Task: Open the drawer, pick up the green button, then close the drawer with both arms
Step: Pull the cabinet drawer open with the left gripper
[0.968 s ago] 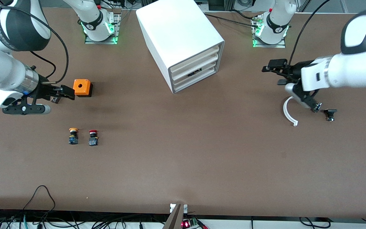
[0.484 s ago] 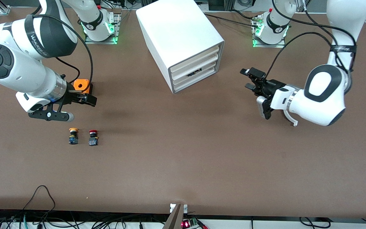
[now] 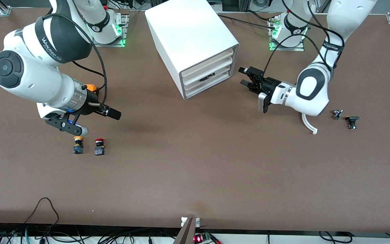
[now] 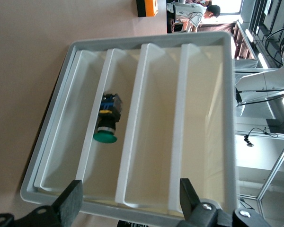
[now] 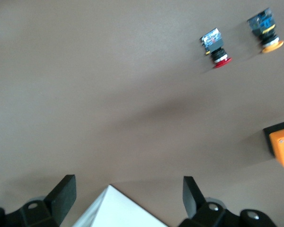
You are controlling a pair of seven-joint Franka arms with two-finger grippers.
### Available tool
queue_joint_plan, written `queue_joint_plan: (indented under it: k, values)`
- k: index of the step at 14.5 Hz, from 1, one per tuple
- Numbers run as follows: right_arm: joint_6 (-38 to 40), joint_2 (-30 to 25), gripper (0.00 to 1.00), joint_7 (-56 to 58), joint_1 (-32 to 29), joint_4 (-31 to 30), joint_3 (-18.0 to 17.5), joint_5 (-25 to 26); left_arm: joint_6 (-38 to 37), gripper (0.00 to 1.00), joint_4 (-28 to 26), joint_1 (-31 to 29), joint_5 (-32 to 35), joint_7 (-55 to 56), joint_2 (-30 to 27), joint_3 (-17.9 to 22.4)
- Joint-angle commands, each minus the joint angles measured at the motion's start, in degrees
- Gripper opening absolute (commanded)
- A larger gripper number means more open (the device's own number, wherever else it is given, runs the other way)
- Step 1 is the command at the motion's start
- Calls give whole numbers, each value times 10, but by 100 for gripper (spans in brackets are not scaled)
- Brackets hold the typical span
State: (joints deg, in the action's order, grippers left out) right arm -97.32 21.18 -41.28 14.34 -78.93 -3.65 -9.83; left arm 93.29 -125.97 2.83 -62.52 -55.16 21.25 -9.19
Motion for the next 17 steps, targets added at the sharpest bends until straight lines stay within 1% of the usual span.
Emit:
queue_joint_plan:
  k: [1, 2, 4, 6, 7, 8, 9, 10, 12, 16, 17]
  values:
    - [-3, 19, 100, -60, 10, 31, 2, -17, 12, 77, -10, 8, -20, -22, 17, -9]
    - [-11, 20, 100, -75, 13, 31, 2, -28, 15, 77, -9, 11, -20, -24, 23, -11]
    - [-29, 23, 100, -108, 14, 31, 2, -55, 56, 77, -9, 33, -21, -29, 36, -11]
    - [-48, 25, 100, -139, 17, 31, 2, -74, 79, 67, -8, 48, -23, -67, 62, -12]
    - [-55, 27, 100, -150, 23, 31, 2, -78, 80, 66, -7, 48, -30, -81, 75, -13]
    - [-60, 28, 100, -161, 25, 31, 2, -79, 80, 64, -8, 52, -57, -89, 83, -14]
    - [-68, 29, 100, -173, 28, 31, 2, -79, 81, 57, -9, 59, -74, -91, 85, -15]
    - [-73, 29, 100, -184, 30, 31, 2, -81, 87, 52, -12, 69, -81, -91, 86, -15]
    - [-85, 33, 100, -201, 33, 36, 2, -91, 91, 50, -16, 74, -95, -92, 90, -16]
    - [-83, 61, 100, -244, 46, 83, 2, -95, 92, 46, -16, 80, -109, -108, 111, -24]
    - [-85, 65, 100, -252, 49, 89, 2, -95, 93, 42, -17, 80, -111, -109, 112, -26]
